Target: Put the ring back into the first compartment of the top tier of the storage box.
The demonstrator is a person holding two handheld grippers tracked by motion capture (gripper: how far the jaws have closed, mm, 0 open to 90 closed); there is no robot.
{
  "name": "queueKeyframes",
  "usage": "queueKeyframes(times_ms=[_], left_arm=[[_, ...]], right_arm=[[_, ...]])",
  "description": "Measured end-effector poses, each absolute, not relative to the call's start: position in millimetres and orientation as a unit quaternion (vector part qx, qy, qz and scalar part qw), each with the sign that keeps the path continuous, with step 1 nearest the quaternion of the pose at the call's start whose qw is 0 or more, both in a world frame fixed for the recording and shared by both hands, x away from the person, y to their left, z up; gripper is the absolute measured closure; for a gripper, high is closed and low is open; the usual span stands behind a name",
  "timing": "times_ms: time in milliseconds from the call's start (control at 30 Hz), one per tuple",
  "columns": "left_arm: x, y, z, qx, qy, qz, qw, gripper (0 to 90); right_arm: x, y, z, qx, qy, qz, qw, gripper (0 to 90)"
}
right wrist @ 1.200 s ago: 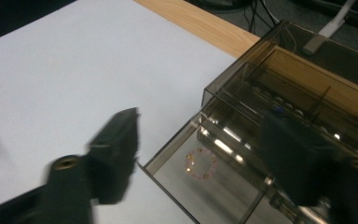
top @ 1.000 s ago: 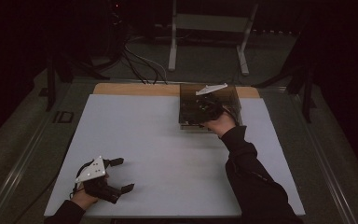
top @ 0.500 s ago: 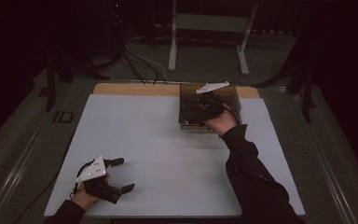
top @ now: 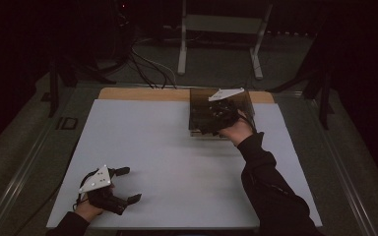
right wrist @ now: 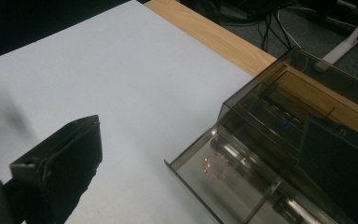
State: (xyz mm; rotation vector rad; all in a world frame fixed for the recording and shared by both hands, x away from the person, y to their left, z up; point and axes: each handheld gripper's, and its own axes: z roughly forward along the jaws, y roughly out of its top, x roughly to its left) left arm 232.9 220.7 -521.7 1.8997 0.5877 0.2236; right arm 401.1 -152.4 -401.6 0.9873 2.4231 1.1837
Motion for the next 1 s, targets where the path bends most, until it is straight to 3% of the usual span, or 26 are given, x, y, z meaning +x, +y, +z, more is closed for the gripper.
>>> queueKeyframes(times_ms=[1000], left_arm=[[232.5,221.4,-521.1,0.798,0.252,0.097,0.539,1.2]], right_arm=[[354.5,-189.7,-407.3,0.306,0.832,0.441,0.141,0.0]])
